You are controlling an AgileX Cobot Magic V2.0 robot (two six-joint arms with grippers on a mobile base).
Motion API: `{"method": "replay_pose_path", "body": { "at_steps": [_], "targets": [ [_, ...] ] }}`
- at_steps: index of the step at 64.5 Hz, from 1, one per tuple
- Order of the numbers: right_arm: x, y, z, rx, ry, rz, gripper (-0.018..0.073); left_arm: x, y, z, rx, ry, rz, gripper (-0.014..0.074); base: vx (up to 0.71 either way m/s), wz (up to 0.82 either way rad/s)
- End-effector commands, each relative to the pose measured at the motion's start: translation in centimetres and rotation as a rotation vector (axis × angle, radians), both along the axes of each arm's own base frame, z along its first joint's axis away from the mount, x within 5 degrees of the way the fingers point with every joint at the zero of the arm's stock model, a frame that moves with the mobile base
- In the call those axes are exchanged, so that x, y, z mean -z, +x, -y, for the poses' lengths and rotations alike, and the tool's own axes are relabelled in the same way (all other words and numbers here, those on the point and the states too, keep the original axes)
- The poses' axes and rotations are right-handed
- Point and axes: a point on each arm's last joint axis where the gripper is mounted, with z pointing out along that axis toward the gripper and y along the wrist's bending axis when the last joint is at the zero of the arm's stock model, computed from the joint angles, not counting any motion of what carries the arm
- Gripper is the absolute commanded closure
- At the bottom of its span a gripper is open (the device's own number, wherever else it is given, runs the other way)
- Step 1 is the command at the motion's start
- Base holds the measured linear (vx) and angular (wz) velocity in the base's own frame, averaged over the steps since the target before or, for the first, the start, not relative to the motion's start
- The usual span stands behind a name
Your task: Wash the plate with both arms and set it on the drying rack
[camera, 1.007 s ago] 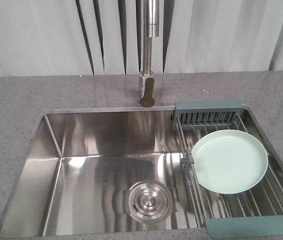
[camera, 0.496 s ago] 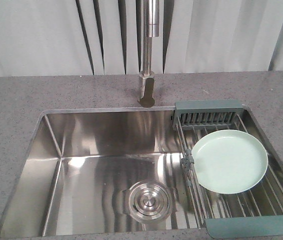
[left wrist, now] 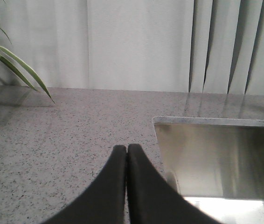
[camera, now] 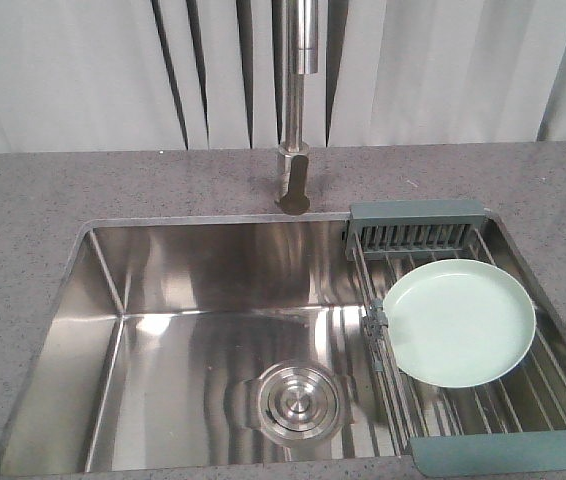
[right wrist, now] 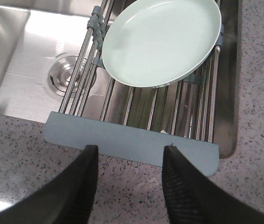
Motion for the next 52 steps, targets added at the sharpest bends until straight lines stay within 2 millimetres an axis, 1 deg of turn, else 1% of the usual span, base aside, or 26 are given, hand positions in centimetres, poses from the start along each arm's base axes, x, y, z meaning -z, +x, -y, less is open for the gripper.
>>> {"method": "replay_pose_path", "body": {
  "at_steps": [1,8,52],
  "targets": [
    [-1.10,0.37,-0.02,0.006,0.011,0.072,0.0244,-1.82,-0.33,-0.03,-0.005,-0.007,0.145,0.0603,0.00,0.00],
    [-1.10,0.37,-0.02,0.006,0.011,0.072,0.0244,-2.07,-0.35,-0.04,-0.006,-0.006,0.172,0.0603,0.00,0.00],
    [-1.10,0.37,-0.02,0.006,0.011,0.072,0.0244,-2.04,-0.31,-0.03,-0.004,-0.006,0.165,0.0603,0.00,0.00]
  ]
}}
